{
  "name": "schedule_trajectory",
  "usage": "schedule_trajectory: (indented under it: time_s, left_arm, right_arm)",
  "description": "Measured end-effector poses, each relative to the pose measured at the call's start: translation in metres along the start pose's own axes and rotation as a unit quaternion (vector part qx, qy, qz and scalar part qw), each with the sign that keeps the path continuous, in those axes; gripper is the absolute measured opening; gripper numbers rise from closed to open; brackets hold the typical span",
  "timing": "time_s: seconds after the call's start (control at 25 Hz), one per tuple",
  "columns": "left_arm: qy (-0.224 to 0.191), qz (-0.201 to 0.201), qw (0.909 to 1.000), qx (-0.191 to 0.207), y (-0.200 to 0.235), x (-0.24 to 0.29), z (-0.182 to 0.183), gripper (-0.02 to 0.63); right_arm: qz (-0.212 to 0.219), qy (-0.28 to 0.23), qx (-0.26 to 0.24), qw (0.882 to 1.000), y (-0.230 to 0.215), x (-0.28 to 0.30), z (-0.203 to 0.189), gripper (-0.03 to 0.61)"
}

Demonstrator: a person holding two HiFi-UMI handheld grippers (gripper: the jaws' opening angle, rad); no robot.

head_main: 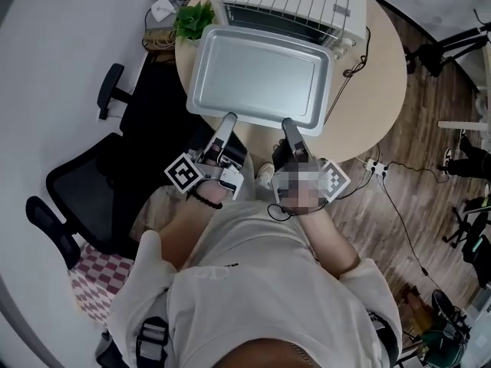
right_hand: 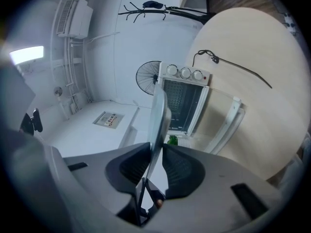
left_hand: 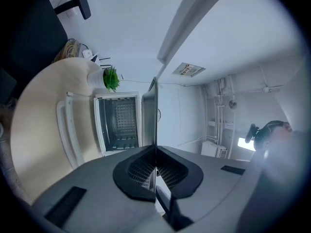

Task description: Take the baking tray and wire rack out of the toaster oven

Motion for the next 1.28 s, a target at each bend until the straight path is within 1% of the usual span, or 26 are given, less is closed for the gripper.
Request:
schedule_trajectory:
  time_s: [0.16,0.28,0.52,0.72,1.0,1.16,1.28]
  left_arm:
    - [0.003,-0.022,0.9997,0.008,-0.013,0.018,0.006,0.003]
    - [0.005,-0.028,0.9996,0.008,-0.012,0.031,0.009,0.003]
    - [0.006,-0.021,0.9997,-0.006,0.000,0.083,0.022,0.003]
    - [0.016,-0.012,0.9997,-0.014,0.008,0.110,0.033,0.003]
    - [0.018,-0.007,0.9994,-0.028,0.021,0.147,0.052,0.003]
    - [0.021,-0.006,0.9993,-0.031,0.026,0.170,0.061,0.005]
    - [0.027,-0.002,0.9990,-0.036,0.033,0.187,0.067,0.005]
  right_arm:
    - [0.015,-0.001,-0.025,1.000,0.021,0.007,0.012,0.078]
    - [0.013,-0.009,-0.033,0.999,0.024,0.014,0.020,0.080]
    - [-0.001,-0.028,-0.021,0.999,0.031,0.048,0.056,0.080]
    - [-0.009,-0.040,-0.009,0.999,0.034,0.069,0.069,0.080]
    - [-0.028,-0.051,-0.018,0.998,0.036,0.103,0.092,0.080]
    - [-0.029,-0.065,-0.009,0.997,0.040,0.122,0.104,0.080]
    - [-0.031,-0.074,-0.011,0.997,0.040,0.134,0.115,0.080]
Point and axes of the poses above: the fingertips, and each gripper's own axes: x forward along the fingers, y to its left, z out of its top, the point moved 9 cm from there along -x, backward along the fingers, and after that the axes turned 4 degrees about -z, right-handed, at the moved point
